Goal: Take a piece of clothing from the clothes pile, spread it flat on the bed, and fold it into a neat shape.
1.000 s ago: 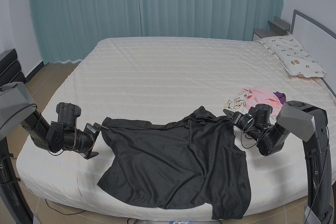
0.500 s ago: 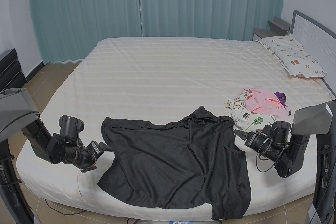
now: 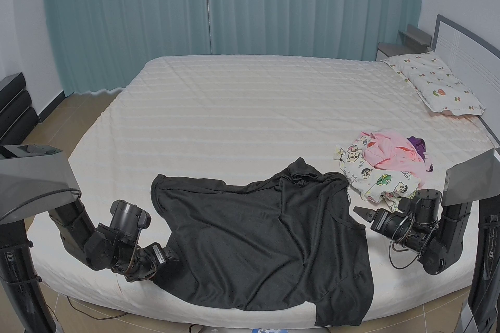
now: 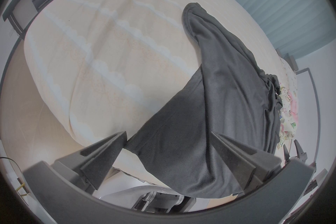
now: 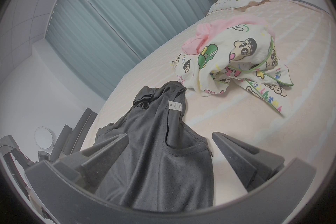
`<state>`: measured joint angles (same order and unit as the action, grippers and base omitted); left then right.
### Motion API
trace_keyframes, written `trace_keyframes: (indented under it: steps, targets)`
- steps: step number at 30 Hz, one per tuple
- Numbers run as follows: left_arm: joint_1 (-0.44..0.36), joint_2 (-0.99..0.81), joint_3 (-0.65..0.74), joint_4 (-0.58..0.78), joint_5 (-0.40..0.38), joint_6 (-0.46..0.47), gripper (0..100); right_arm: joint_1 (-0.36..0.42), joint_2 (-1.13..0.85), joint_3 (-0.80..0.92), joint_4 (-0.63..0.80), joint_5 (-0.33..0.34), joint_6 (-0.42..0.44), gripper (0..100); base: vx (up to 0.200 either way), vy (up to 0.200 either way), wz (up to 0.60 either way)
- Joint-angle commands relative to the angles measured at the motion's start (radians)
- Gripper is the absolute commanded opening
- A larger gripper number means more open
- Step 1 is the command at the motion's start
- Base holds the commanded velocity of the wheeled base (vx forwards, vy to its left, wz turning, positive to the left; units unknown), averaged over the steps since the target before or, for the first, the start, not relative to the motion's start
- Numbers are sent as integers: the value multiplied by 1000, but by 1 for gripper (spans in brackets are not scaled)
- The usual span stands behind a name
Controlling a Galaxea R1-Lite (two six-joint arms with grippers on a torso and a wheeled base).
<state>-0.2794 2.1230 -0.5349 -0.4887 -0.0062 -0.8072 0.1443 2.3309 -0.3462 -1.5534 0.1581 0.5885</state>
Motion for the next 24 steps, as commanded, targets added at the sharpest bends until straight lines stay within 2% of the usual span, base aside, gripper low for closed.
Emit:
trace_keyframes:
  steps: [1,3,7,11,14,15,17,21,24]
  targets:
    - [-15,22,3,1,14,0,0,1,-8,19,-16,1,-1,100,0,0,0]
    - [-26,23,10,2,28,2,0,1,-7,30,-16,1,-4,100,0,0,0]
    - [-40,11,50,59,60,71,0,3,-8,82,-16,9,-13,100,0,0,0]
    - [-14,-52,58,130,71,92,0,-17,-13,130,-17,12,-55,100,0,0,0]
    - [31,-153,127,194,57,97,0,-72,-38,199,-16,110,-105,100,0,0,0]
    - [31,-153,127,194,57,97,0,-72,-38,199,-16,110,-105,100,0,0,0]
    - [83,-212,173,197,22,112,0,-84,-30,231,-16,179,-147,100,0,0,0]
    - [151,-222,227,191,-6,180,0,-60,27,236,-16,179,-165,100,0,0,0]
    - [166,-219,259,185,-25,189,0,-35,65,225,-16,178,-165,100,0,0,0]
